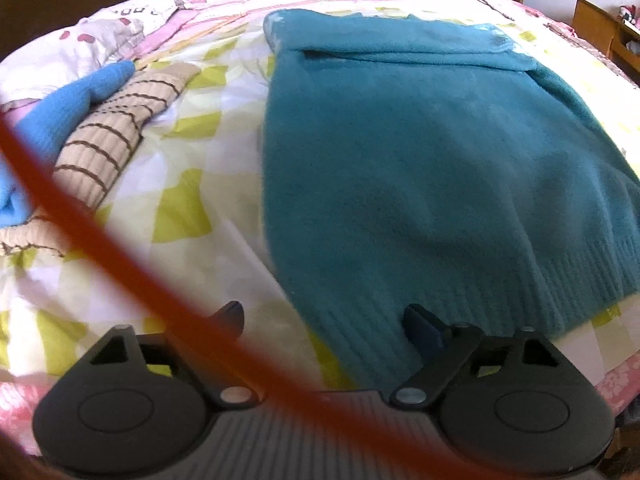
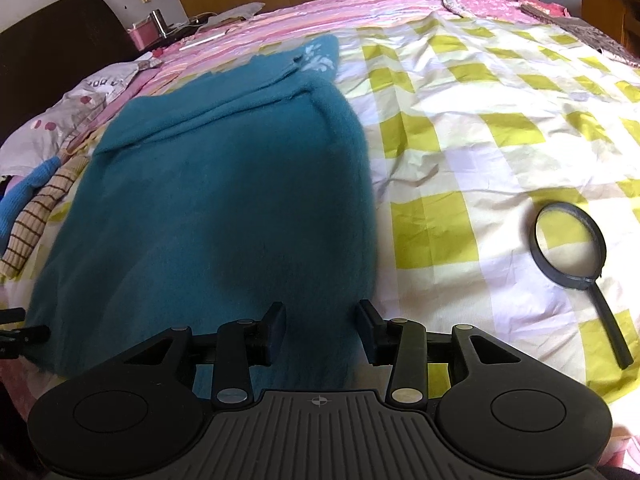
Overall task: Fold small clothes
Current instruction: 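Move both open tools over the teal sweater toward its hem, then close the left tool on the sweater hem while the right tool grasps it too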
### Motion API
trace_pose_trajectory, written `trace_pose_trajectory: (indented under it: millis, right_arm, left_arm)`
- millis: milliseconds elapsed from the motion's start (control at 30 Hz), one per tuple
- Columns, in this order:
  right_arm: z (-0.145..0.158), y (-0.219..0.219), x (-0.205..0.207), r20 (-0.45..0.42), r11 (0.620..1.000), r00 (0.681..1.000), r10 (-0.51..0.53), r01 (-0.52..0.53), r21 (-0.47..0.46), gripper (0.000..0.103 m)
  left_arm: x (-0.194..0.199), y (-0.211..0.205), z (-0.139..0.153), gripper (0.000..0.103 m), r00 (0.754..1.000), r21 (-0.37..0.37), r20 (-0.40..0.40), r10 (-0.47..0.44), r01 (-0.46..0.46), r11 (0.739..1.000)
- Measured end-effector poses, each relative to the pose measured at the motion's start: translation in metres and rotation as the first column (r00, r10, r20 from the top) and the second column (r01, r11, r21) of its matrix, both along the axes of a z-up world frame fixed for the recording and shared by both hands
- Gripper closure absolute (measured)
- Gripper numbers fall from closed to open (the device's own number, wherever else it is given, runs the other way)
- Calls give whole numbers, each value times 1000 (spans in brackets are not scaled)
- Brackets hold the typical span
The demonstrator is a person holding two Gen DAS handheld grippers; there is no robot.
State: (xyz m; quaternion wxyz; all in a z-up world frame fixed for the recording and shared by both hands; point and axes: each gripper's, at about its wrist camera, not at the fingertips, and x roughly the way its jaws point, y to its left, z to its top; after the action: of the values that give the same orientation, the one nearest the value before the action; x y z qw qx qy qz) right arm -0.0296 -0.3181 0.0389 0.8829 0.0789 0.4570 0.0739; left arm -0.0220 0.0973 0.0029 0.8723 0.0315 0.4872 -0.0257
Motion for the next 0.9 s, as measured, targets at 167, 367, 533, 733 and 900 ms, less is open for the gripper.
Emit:
trace_pose_trajectory:
  millis: [167,367,533,733,900]
  right_arm:
    - [-3,-5,-2,-40,1000,999,-20,20,13,64]
    - [-5,-7,-6,-69,997,998,-3,8,74,62]
    - [-7,-6,-5,-77,991,997,2,8,135,62]
    - [-11,-5,1,-83,979,996,-6,23,204,62]
    - [-11,-4,3,-89,966,996,-1,24,259,75]
  left_arm:
    - [0,-6,0,27,999,-15,9,-37,37,999]
    - [2,-7,1,32,999,-39,13,-47,47,998]
    - [5,-4,-1,27,1000,-57,-1,-26,26,998]
    - [11,3,-5,22,1000,-81,-23,4,-6,997]
    - [8,4,-1,40,1000,-94,-5,7,-7,996]
